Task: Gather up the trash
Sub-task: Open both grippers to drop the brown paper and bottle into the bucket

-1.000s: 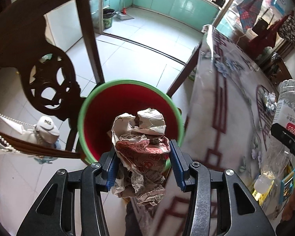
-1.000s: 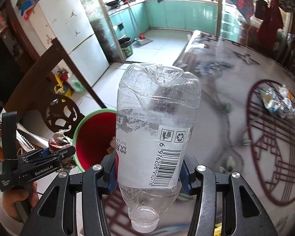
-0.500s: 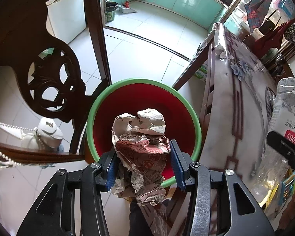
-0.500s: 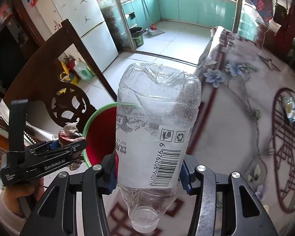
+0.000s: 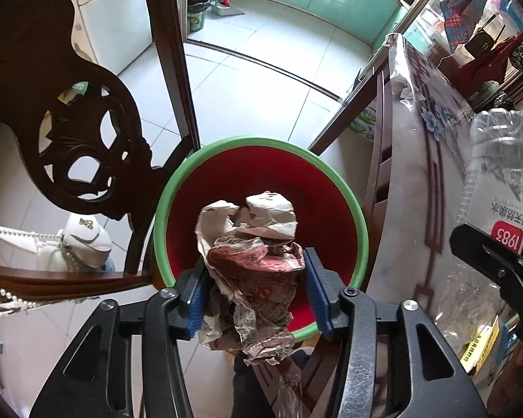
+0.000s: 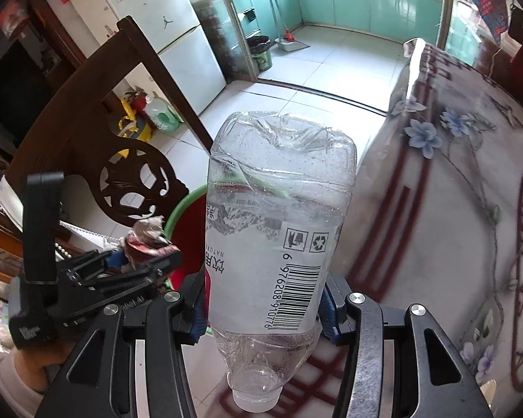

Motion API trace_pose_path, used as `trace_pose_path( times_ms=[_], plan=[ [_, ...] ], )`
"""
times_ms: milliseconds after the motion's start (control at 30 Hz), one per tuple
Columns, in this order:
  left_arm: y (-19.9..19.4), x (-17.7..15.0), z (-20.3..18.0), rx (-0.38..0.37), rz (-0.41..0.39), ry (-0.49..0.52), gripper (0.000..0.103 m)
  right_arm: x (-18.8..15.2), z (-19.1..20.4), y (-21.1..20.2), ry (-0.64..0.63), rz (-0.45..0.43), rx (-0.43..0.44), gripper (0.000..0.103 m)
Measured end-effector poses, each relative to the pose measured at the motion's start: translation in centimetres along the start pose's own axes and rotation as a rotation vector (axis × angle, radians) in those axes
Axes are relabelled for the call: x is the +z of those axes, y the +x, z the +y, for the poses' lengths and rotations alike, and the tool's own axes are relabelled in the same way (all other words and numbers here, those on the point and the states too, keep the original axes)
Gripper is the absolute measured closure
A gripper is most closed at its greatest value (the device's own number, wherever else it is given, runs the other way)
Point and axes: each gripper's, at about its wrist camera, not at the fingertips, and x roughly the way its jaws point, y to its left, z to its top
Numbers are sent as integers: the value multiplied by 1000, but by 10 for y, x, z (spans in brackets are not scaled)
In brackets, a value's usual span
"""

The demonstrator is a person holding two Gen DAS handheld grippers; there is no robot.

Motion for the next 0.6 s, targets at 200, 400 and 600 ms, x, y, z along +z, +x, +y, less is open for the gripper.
trace_pose_path(
  times_ms=[200,400,600],
  plan=[
    [-6,-2,6,-1,-16,-26,43,1,10,7,-4,20,25,51],
    [-15,-6,11,10,-33,-30,41,-1,12,-1,-15,1,15,47],
    [-19,-9,8,12,-48,-32,41,-4,10,-15,-19,-25,18,47]
  ],
)
